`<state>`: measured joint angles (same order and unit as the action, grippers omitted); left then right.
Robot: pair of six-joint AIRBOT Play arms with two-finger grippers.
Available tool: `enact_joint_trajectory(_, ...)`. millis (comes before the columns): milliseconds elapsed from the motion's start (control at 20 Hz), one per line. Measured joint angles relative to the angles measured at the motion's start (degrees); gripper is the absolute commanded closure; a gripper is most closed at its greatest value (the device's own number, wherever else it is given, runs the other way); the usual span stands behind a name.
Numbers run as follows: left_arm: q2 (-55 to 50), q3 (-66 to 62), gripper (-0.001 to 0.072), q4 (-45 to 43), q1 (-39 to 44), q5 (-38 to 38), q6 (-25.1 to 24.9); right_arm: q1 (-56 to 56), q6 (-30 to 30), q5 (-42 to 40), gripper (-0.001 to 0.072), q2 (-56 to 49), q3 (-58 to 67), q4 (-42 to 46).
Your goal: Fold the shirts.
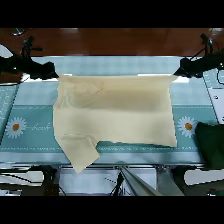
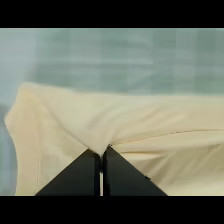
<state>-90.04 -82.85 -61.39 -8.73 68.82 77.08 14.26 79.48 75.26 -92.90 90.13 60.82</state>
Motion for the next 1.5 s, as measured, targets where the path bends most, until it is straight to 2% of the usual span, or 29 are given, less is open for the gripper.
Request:
enact_joint_trajectory(150, -0.2, 4.81, 0.0689, -0.81, -0.55, 5.81, -1.4, -1.11, 0.28, 3.56, 0.0694, 0.24, -4.28, 4.74)
enact_joint_trajectory(300, -0.26, 10.25, 0.0688, -1.44, -0.76, 7.48, -1.97, -2.47, 1.16, 2.8, 0.0693, 0.33, -10.6, 6.73)
enact_joint_trajectory(350, -0.26, 11.8, 0.0663, -1.57, -0.79, 7.8, -2.1, -2.73, 1.55, 2.08, 0.0601, 0.33, -12.35, 7.06)
enact_joint_trajectory(400, -0.28, 13.03, 0.0429, -1.64, -0.81, 7.82, -2.25, -2.89, 2.27, 1.55, 0.033, 0.33, -13.86, 7.48)
enact_joint_trajectory(450, -0.28, 13.79, 0.0008, -1.68, -0.85, 8.07, -2.27, -2.99, 2.82, 1.05, 0.0079, 0.37, -14.84, 7.63)
enact_joint_trajectory(750, 3.5, 15.72, 0.0, -3.32, -1.92, 12.15, -2.08, -0.17, 4.61, 2.8, 0.0084, 6.8, -18.03, 8.85)
enact_joint_trajectory(950, 11.43, 24.39, 0.0001, -4.9, -7.52, 11.58, -2.01, 6.47, 4.76, -0.5, 0.0085, 20.55, -29.64, 9.29)
enact_joint_trajectory(1250, 18.34, 40.94, 0.0001, -5.11, -17.81, 10.54, -1.25, 11.54, -1.73, -8.61, 0.0085, 41.55, -53.2, -8.98)
enact_joint_trajectory(1500, 19.63, 47.06, 0.0002, -2.08, -17.59, 9.97, -1.7, 12.24, -4.35, -10.58, 0.0086, 46.77, -58.77, -14.97)
